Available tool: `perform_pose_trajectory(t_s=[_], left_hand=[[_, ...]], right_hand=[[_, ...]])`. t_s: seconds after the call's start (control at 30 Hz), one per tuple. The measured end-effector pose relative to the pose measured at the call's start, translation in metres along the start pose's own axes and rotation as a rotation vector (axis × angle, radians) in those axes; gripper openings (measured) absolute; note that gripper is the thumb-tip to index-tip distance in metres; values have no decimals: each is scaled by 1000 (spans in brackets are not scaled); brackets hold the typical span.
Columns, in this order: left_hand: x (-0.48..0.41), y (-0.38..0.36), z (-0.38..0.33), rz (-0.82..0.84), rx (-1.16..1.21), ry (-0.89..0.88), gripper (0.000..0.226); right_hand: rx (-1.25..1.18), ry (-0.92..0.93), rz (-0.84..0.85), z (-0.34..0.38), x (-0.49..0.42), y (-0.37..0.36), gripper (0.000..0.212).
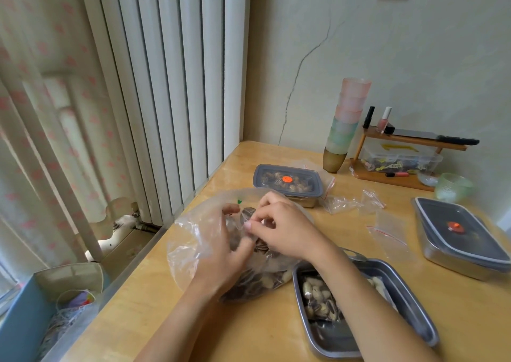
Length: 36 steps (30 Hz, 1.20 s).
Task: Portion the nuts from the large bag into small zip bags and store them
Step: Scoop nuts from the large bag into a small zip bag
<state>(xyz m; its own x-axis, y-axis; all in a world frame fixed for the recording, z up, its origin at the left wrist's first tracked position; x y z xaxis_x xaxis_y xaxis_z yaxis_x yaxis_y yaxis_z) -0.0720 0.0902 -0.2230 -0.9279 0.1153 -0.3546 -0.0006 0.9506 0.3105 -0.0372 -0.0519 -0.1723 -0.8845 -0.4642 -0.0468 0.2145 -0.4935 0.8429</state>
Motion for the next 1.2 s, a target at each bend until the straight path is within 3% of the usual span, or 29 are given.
perform_pose_trajectory(t_s=[0.1,0.23,0.4,0.6,0.93,1.13,1.2], left_hand=[[-1,-8,-1,37,-157,-103,52],[-4,-3,7,-13,-128,-130,38],[-6,-3,8,-17,-169,-167,33],[-7,-5,13,6,-147,-165,33],[-6,-2,6,57,-50,-112,51],[-4,0,2,58,-15,-55,17],[-3,-1,1,36,-13,-48,17]], right_hand=[[-51,28,-23,1,0,1,25],[-16,100,-37,6,2,0,27],[-27,195,-73,14,5,6,15],[-223,103,-5,2,5,5,11],[-216,109,100,-1,7,8,14],[-202,78,285,7,16,10,16],[-252,57,205,2,24,27,13]])
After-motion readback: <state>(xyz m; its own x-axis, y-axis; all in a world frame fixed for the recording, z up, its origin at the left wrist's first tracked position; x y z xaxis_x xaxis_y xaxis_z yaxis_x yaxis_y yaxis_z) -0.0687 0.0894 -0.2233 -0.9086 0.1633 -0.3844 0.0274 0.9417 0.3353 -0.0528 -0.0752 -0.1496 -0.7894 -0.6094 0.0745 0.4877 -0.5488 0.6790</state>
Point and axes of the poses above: each hand's wrist, its own x-axis away from the middle knuckle, its own y-axis out of the back of the hand, z = x × y, the point moved 4 cm from there along -x, towards the middle knuckle, and after that the axes turned 9 degrees about z, right-handed, at the moved point
